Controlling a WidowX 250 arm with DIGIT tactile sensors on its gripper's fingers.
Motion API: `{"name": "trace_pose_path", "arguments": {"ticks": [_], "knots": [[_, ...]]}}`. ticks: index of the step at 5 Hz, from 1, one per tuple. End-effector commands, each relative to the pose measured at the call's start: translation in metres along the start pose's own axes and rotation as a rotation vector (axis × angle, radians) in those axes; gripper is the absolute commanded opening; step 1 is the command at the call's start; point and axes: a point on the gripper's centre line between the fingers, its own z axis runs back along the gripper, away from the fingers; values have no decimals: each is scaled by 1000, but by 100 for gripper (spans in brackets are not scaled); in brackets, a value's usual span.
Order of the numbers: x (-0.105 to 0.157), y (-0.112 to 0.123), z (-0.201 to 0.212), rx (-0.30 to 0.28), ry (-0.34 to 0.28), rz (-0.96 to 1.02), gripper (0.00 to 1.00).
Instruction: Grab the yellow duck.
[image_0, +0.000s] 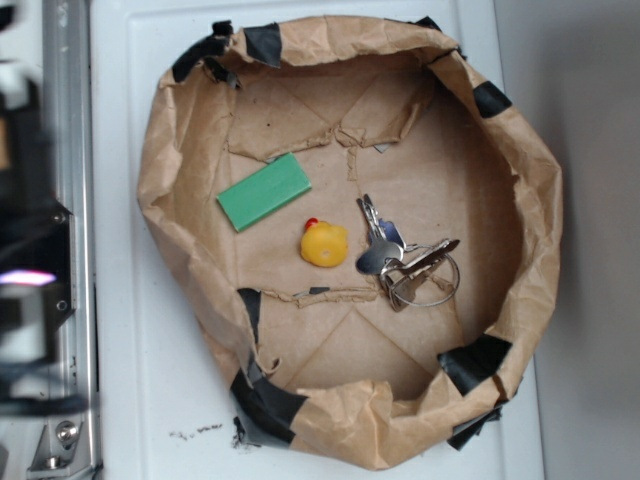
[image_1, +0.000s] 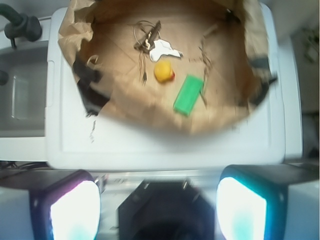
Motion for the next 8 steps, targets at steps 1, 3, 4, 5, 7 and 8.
{"name": "trace_pose_path", "arguments": {"ticks": [1, 3, 4, 5, 7, 8], "knots": [[61, 27, -40, -29, -34, -153, 100], [91, 39, -85, -39, -124, -255, 100], [91, 39, -85, -39, -124, -255, 100], [91, 39, -85, -39, -124, -255, 100], [91, 39, -85, -39, -124, -255, 100], [104, 50, -115, -26, -105, -287, 100]]}}
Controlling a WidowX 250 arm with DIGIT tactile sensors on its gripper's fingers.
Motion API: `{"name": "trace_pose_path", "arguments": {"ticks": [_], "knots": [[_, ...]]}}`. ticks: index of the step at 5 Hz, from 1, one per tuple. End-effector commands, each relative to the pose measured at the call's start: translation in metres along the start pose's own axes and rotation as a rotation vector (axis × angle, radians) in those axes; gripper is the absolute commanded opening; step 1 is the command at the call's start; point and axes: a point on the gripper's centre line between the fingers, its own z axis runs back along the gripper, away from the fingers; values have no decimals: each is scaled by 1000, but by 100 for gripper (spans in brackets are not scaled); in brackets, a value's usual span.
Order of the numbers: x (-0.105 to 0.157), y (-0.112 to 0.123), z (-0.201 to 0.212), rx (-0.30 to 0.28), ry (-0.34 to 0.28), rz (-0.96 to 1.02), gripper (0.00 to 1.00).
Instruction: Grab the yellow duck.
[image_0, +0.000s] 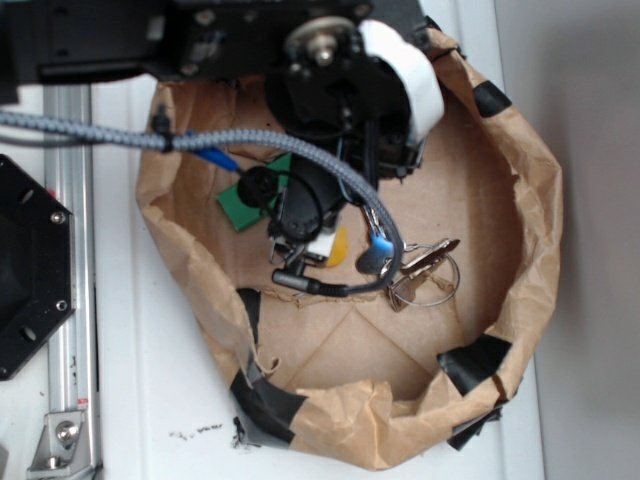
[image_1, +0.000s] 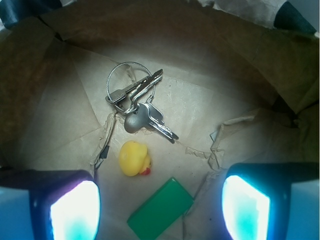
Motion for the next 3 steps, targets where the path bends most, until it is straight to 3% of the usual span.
{"name": "trace_pose_path", "arguments": {"ticks": [1, 2, 3], "knots": [[10, 14, -41, 25, 45, -66, 100], [5, 12, -54, 27, 90, -82, 100], [2, 7, -51, -18, 100, -117, 100]]}}
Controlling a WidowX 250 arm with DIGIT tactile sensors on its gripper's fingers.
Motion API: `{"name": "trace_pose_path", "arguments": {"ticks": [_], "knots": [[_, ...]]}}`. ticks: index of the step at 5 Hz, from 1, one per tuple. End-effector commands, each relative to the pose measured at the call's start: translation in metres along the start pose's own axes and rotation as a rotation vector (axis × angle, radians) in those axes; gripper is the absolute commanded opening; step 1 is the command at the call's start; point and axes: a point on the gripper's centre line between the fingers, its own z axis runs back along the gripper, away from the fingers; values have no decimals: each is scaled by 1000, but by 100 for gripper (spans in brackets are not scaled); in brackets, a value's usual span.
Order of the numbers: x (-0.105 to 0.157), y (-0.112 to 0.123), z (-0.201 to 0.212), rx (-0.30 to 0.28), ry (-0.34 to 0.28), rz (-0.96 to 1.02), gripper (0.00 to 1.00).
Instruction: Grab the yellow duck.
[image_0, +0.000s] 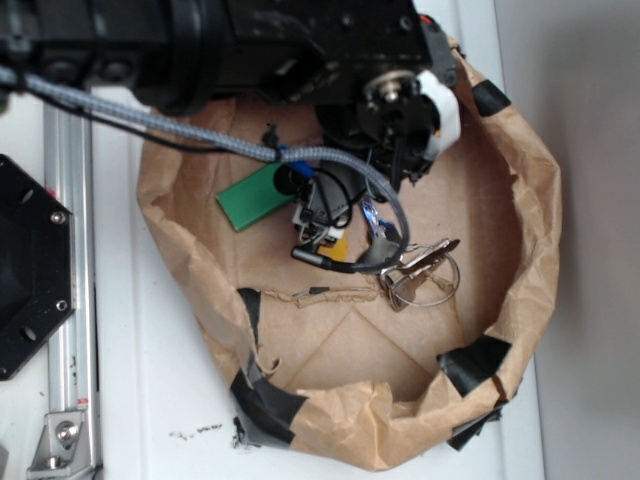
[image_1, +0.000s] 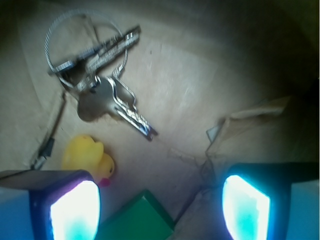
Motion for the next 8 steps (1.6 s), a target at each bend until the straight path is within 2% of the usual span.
{"name": "trace_pose_path", "arguments": {"ticks": [1, 3, 4, 5, 6, 7, 8], "knots": [[5, -13, 9, -18, -15, -59, 100], [8, -16, 3, 13, 13, -63, 100], [12, -19, -6, 4, 15, -76, 100], [14, -30, -28, -25, 66, -97, 100], [16, -51, -45, -64, 64, -144, 100], [17, -77, -45, -91, 63, -207, 100], [16, -90, -40, -83, 42, -244, 100]]}}
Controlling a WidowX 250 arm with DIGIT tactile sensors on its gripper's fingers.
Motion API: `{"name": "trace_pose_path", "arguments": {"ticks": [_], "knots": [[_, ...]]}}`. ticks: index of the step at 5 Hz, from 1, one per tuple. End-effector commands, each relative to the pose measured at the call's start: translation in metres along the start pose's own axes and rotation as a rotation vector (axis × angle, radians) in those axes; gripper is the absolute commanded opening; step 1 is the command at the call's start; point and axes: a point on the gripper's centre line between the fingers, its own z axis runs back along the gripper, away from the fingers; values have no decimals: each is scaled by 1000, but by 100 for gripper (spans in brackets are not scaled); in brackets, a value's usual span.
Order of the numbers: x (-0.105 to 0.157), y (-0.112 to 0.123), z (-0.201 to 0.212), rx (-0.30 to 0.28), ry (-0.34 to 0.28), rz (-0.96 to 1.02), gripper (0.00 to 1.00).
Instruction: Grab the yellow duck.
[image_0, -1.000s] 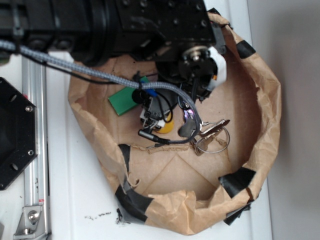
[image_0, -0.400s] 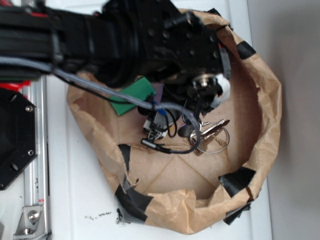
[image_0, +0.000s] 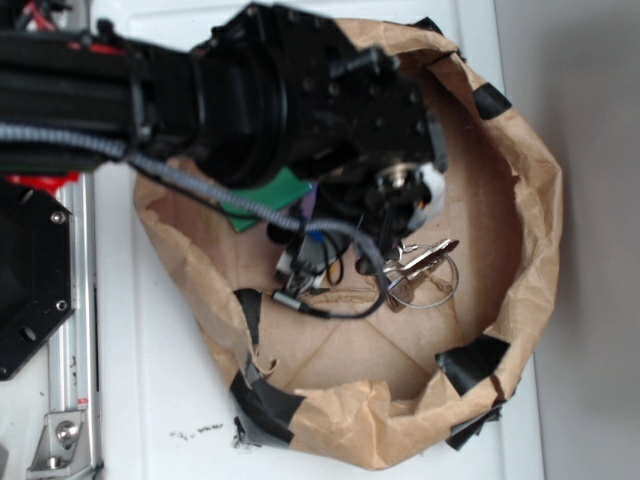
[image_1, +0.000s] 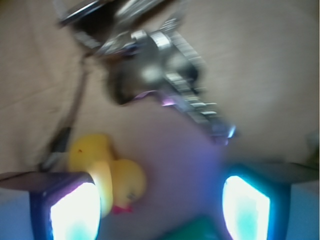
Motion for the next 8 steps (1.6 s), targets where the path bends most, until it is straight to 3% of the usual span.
{"name": "trace_pose_path", "arguments": {"ticks": [1, 2, 3, 4, 5, 8], "knots": [[16, -23, 3, 24, -58, -67, 100], [18, -20, 1, 21, -60, -63, 58], [15, -18, 2, 11, -52, -33, 0], [6, -12, 17, 8, -88, 1, 100], [-3, -7, 30, -13, -99, 42, 100], [-17, -17, 23, -94, 22, 132, 100]]}}
